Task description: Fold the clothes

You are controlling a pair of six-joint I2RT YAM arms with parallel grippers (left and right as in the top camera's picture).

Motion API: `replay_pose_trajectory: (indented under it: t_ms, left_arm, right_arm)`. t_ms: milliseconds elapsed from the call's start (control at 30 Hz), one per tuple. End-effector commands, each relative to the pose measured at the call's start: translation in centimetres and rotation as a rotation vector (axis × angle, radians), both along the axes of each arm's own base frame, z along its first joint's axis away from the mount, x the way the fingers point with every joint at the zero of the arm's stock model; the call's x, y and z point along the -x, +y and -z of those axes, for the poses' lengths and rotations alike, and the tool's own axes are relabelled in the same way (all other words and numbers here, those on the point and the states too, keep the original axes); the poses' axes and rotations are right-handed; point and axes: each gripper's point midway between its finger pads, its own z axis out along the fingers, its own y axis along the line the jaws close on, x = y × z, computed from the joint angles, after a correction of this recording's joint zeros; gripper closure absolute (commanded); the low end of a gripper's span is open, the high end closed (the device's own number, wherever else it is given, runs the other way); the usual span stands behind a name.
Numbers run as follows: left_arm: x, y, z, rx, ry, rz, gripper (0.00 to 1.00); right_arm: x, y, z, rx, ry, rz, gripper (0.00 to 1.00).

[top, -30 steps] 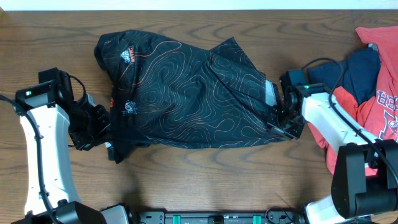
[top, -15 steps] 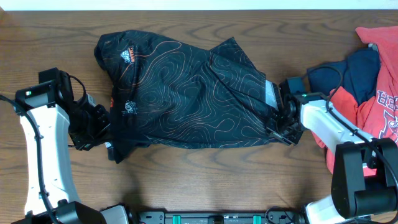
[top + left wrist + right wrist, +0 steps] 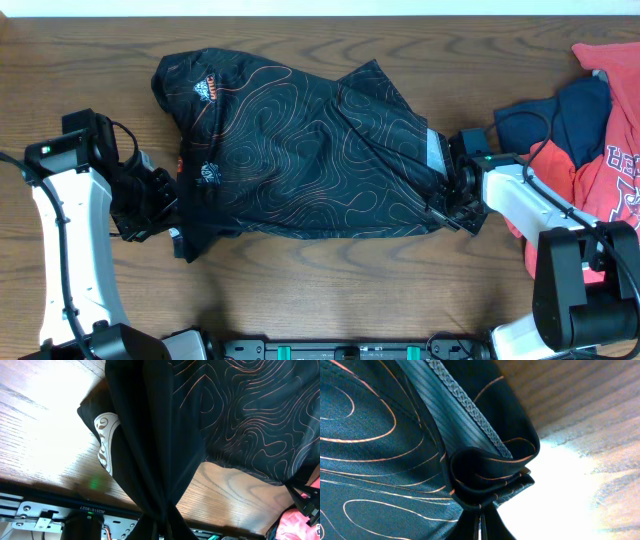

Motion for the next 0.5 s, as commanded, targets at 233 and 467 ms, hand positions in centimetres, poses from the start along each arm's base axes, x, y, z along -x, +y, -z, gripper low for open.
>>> replay_pose_trajectory:
  t_ms: [233,467]
  left_arm:
    - [-0.3,0.0,-0.4,-0.007,-0.028,0.022,0.94]
    - [-3.8,1.2,-5.4,-0.070,-0.218,0.022,0.94]
  right_arm:
    - [-3.9,-1.4,-5.7,-0.043,-0.120,-0.087,0.99]
    - [-8.7,-3.5,-18.3,-0.036,-0.421,-0.162,0.99]
